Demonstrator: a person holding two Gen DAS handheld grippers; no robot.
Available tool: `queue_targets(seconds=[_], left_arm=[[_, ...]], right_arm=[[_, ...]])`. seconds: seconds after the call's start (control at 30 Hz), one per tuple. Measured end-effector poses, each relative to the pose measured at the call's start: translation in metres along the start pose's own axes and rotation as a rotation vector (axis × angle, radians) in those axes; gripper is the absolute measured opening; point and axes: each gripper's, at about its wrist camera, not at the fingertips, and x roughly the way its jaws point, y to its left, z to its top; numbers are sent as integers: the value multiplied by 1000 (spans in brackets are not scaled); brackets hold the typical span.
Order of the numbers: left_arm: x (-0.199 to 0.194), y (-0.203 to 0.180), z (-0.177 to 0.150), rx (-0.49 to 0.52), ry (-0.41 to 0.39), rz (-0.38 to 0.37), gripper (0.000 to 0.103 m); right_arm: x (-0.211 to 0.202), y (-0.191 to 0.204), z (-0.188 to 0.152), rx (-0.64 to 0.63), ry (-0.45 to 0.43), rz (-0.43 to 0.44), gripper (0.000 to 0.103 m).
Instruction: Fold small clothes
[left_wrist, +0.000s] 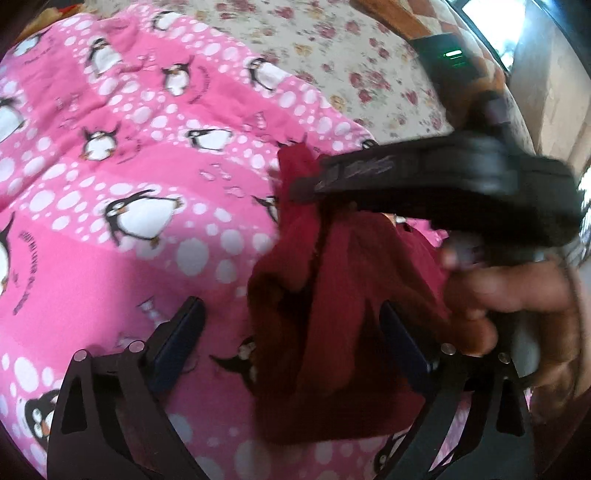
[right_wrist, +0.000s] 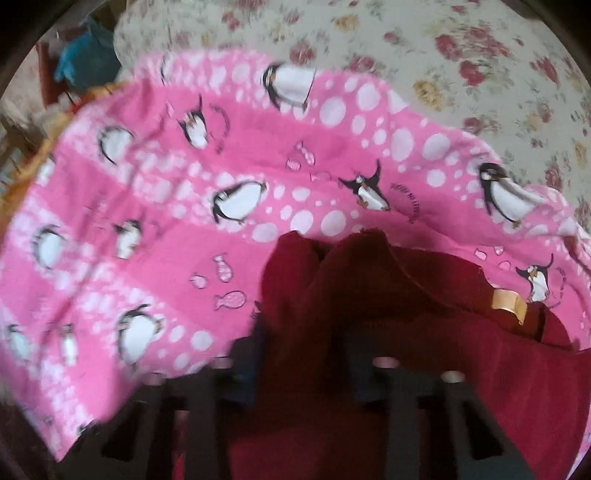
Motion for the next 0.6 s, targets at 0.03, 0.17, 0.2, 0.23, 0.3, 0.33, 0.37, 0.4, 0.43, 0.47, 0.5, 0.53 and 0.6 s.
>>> queue_targets(seconds=[0.03, 0.17, 0.2, 0.23, 0.3, 0.33, 0.37, 0.4, 0.43, 0.47, 0.5, 0.53, 0.6], left_arm=[[1, 0, 1, -1, 0, -27, 93], [8, 1, 1, -42, 49, -161, 33], [7, -1, 1, -35, 42, -154, 29], [5, -4, 0, -21, 33, -148, 26], [0, -9, 0, -7, 15, -147, 23], [-4, -11, 0, 4, 1, -149, 23], [-5, -13, 0, 9, -4, -151, 23], [-7, -14, 0, 13, -9, -154, 23], [-8, -15, 0, 19, -13, -154, 23], [-8, -16, -1, 25, -15, -150, 23], [-8, -17, -1, 29, -15, -145, 23], [-9, -16, -1, 29, -14, -147, 23], [-10, -15, -2, 31, -11, -147, 23]], right_arm=[[-11, -7, -1, 15, -19, 27, 25], [-38, -27, -5, 66, -52, 106, 24], [-41, -29, -6, 71, -54, 108, 24], [-43, -32, -7, 81, -52, 114, 24], [-44, -34, -8, 90, -38, 126, 24], [-44, -33, -7, 88, -32, 120, 24], [-43, -31, -4, 89, -30, 118, 29], [-44, -31, -5, 91, -29, 112, 49], [-44, -29, -3, 90, -25, 93, 57], [-42, -26, -1, 84, -22, 77, 70], [-41, -22, 1, 70, -16, 69, 71], [-37, -15, 4, 47, -1, 64, 71], [-24, -3, 7, 14, 47, 41, 71]])
